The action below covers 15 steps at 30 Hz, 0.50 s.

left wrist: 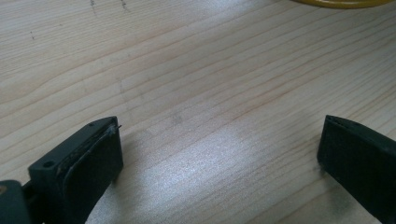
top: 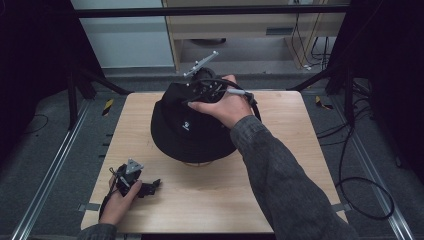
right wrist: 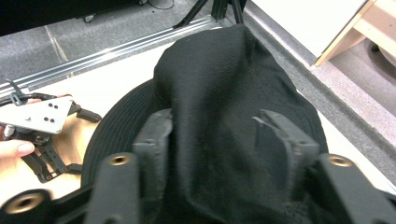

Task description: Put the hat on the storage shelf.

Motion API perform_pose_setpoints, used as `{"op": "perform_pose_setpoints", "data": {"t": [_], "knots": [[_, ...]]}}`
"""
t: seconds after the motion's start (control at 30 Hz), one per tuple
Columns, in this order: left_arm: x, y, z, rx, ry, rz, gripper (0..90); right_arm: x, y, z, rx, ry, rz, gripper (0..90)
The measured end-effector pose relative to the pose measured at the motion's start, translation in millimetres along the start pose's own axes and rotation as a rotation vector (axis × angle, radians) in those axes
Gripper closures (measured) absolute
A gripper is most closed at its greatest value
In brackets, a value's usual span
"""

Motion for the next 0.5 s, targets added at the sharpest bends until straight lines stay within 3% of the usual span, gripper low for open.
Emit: {"op": "perform_pose_setpoints", "data": {"t": [0.03,0.3,0.5], "knots": [[0.0,0.0,0.0,0.0,0.0,0.0,0.0,0.4,-0.3,-1.9,-0.01,0.003,-0.002,36.3],[0.0,-0.1,-0.1,0.001,-0.002,0.001,0.0,1.2,0.4,-6.9,-0.02,0.006,0.023,21.8],[0.0,0.0,0.0,0.0,0.0,0.0,0.0,2.9,1.3,-12.7,-0.031,0.023,0.036,16.6]]}}
Point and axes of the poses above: each handheld gripper's, and its own axes: z roughly forward along the jaws, x roughly out of its top, y roughly to its right, the point moved 5 cm from there along z, roughly forward along the jaws, and after that the axes turned 9 degrees about y, right-handed, at the moved point
